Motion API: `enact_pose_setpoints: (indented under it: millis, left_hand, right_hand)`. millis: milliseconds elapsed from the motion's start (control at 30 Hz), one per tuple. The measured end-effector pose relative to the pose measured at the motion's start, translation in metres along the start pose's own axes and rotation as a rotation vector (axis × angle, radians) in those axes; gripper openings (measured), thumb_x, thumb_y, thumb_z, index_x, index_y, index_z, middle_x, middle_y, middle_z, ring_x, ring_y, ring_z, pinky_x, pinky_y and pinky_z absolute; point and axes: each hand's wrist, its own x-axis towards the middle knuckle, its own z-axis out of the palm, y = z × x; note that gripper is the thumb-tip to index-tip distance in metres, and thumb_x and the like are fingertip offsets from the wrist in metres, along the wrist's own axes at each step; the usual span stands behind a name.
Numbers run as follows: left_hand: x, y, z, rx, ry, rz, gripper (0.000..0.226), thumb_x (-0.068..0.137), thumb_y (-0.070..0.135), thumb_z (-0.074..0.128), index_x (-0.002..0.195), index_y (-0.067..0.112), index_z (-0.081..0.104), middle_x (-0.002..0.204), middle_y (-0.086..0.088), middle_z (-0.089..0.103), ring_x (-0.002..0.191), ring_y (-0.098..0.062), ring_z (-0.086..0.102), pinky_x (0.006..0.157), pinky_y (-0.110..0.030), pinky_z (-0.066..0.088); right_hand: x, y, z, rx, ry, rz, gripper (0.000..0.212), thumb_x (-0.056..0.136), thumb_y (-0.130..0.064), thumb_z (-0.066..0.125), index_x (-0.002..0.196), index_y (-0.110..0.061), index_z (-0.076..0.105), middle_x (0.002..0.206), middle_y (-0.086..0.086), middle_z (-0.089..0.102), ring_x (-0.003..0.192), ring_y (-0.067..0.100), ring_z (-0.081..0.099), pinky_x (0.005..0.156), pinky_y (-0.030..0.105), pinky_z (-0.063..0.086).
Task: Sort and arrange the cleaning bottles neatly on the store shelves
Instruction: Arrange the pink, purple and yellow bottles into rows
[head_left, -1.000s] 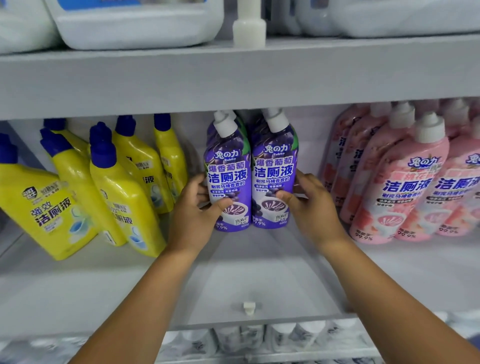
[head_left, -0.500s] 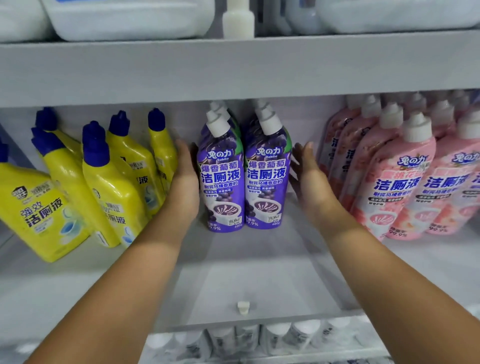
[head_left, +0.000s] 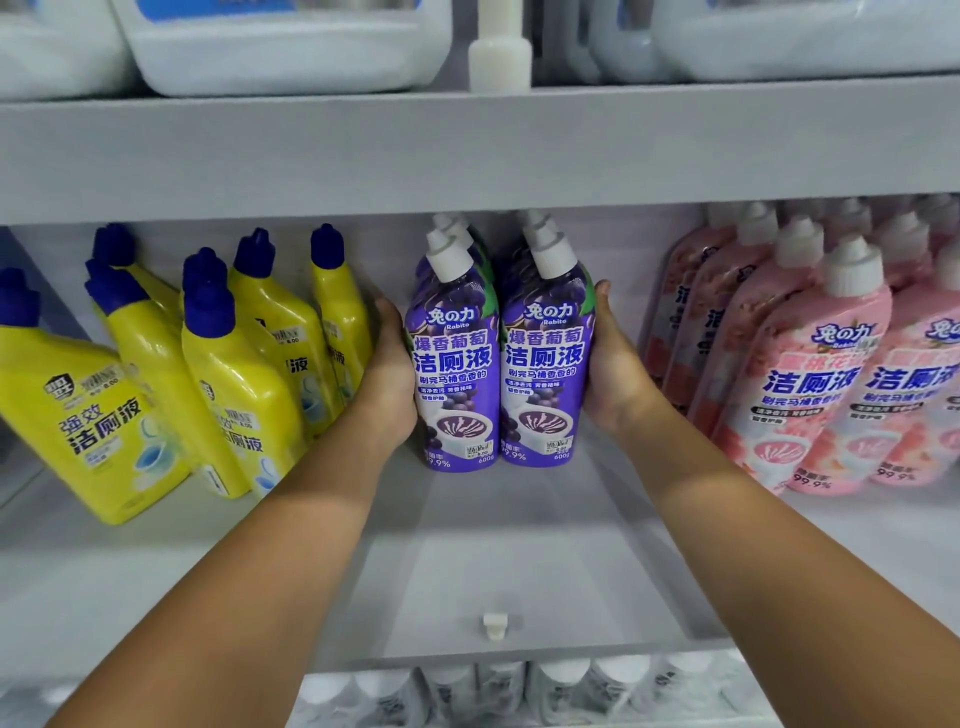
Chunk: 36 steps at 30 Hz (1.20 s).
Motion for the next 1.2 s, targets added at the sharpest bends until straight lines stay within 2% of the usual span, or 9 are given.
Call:
enact_pose_setpoints:
  millis: [300, 433, 567, 633, 767, 900, 1033, 1133, 1200]
  left_hand:
    - [-0.002, 0.002, 0.0, 0.046, 0.081, -0.039, 0.071, 0.1, 0.071, 0.021, 0.104, 0.023, 0.073, 0.1, -0.006, 0.08, 0.09, -0.025, 0.077, 0.087, -0.044, 0.058]
    - [-0.014, 0.009, 0.006, 0.086, 0.12, -0.038, 0.069, 0.101, 0.07, 0.023, 0.104, 0.023, 0.074, 0.103, -0.007, 0.08, 0.095, -0.027, 0.076, 0.098, -0.048, 0.055]
    - [-0.058, 0.007, -0.008, 0.104, 0.078, -0.028, 0.05, 0.108, 0.044, 0.037, 0.09, 0.023, 0.079, 0.095, 0.006, 0.08, 0.091, -0.01, 0.076, 0.093, -0.034, 0.055]
    - [-0.091, 0.011, -0.027, 0.158, 0.13, 0.008, 0.033, 0.108, 0.025, 0.041, 0.099, 0.021, 0.072, 0.098, 0.008, 0.079, 0.102, -0.01, 0.073, 0.096, -0.029, 0.052]
    - [-0.143, 0.033, -0.078, 0.231, 0.358, 0.193, 0.024, 0.104, 0.008, 0.046, 0.108, 0.008, 0.069, 0.097, -0.009, 0.079, 0.087, -0.028, 0.077, 0.082, -0.036, 0.061]
    - [-0.163, 0.061, -0.137, 0.313, 0.644, 0.363, 0.021, 0.103, 0.007, 0.049, 0.1, 0.013, 0.069, 0.089, -0.004, 0.077, 0.079, -0.024, 0.074, 0.075, -0.035, 0.061]
    - [-0.152, 0.077, -0.209, 0.457, 0.86, 0.48, 0.018, 0.094, 0.024, 0.071, 0.11, 0.023, 0.061, 0.105, 0.006, 0.072, 0.092, -0.004, 0.069, 0.091, -0.031, 0.055]
    - [-0.128, 0.08, -0.248, 0.54, 0.731, 0.456, 0.033, 0.088, 0.025, 0.079, 0.112, 0.03, 0.057, 0.11, 0.006, 0.07, 0.098, -0.011, 0.07, 0.082, -0.021, 0.055]
    - [-0.112, 0.081, -0.265, 0.593, 0.582, 0.394, 0.031, 0.088, 0.024, 0.08, 0.11, 0.033, 0.061, 0.106, 0.008, 0.075, 0.097, -0.012, 0.073, 0.081, -0.028, 0.059]
  right_hand:
    - [0.002, 0.001, 0.0, 0.014, -0.006, 0.002, 0.075, 0.097, -0.073, 0.026, 0.097, -0.022, 0.081, 0.112, 0.013, 0.077, 0.102, 0.029, 0.074, 0.095, 0.045, 0.056]
    - [-0.006, -0.001, 0.004, 0.014, 0.011, -0.009, 0.072, 0.099, -0.07, 0.026, 0.101, -0.021, 0.078, 0.11, 0.011, 0.077, 0.1, 0.027, 0.075, 0.088, 0.041, 0.058]
    - [-0.033, 0.009, -0.005, -0.042, 0.278, -0.29, 0.036, 0.102, -0.045, 0.044, 0.104, -0.022, 0.072, 0.107, -0.004, 0.076, 0.105, 0.012, 0.069, 0.105, 0.039, 0.048]
    - [-0.067, 0.021, 0.002, -0.082, 0.486, -0.494, 0.015, 0.097, -0.021, 0.052, 0.096, -0.02, 0.067, 0.09, -0.013, 0.07, 0.088, 0.006, 0.063, 0.093, 0.027, 0.047]
    - [-0.109, 0.058, 0.054, -0.228, 0.177, -0.551, 0.021, 0.094, 0.011, 0.056, 0.088, -0.009, 0.06, 0.079, -0.011, 0.066, 0.076, 0.002, 0.06, 0.075, 0.011, 0.046]
    - [-0.091, 0.081, 0.112, -0.447, -0.141, -0.351, 0.011, 0.088, -0.012, 0.068, 0.088, -0.022, 0.066, 0.082, -0.013, 0.071, 0.076, 0.001, 0.062, 0.072, 0.014, 0.045]
    - [-0.076, 0.107, 0.157, -0.526, -0.205, -0.221, 0.026, 0.089, -0.015, 0.076, 0.098, -0.033, 0.06, 0.097, -0.016, 0.069, 0.089, 0.003, 0.067, 0.076, 0.017, 0.049]
    - [-0.07, 0.122, 0.183, -0.632, -0.19, -0.237, 0.029, 0.086, -0.015, 0.078, 0.095, -0.035, 0.06, 0.094, -0.023, 0.069, 0.082, -0.012, 0.067, 0.071, 0.01, 0.051]
    - [-0.068, 0.132, 0.196, -0.662, -0.134, -0.259, 0.032, 0.084, -0.013, 0.08, 0.095, -0.035, 0.06, 0.084, -0.034, 0.069, 0.079, -0.02, 0.063, 0.068, 0.002, 0.046]
